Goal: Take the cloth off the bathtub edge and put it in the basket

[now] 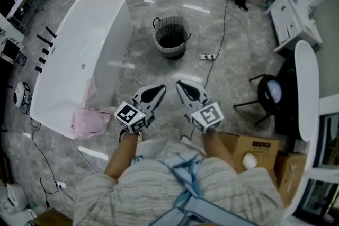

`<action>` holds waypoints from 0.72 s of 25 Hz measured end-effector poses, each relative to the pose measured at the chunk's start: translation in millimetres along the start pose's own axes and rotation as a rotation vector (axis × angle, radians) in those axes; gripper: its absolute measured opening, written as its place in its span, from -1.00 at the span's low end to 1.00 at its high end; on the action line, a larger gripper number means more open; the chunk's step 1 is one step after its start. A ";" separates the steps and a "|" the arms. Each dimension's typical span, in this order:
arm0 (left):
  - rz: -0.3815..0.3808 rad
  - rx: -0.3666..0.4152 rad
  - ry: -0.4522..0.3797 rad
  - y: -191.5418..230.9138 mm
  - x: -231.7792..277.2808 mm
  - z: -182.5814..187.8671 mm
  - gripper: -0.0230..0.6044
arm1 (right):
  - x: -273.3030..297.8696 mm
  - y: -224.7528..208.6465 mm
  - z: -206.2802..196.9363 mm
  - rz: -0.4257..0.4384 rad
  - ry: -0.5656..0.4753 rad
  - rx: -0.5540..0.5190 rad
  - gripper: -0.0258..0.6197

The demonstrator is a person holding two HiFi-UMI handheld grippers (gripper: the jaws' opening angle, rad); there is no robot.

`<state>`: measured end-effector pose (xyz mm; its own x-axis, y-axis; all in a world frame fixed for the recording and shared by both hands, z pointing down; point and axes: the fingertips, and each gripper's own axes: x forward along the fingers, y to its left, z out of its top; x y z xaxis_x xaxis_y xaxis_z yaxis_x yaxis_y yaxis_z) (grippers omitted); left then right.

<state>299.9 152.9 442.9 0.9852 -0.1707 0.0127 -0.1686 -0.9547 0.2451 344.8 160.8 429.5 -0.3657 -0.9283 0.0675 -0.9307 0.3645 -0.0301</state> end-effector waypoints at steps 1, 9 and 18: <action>-0.001 -0.001 0.002 6.5 -7.4 0.6 -0.91 | 7.0 5.1 0.9 -0.004 -0.003 0.003 -0.91; 0.004 0.001 -0.002 62.6 -73.5 7.9 -0.91 | 73.2 56.7 -1.3 -0.011 0.000 -0.008 -0.91; 0.004 0.010 0.006 114.4 -154.7 16.1 -0.91 | 143.6 119.3 -3.9 -0.005 0.011 -0.010 -0.91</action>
<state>127.7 66.2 453.3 0.9847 -0.1732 0.0196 -0.1729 -0.9563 0.2356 181.2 71.2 439.5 -0.3611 -0.9292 0.0782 -0.9325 0.3607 -0.0193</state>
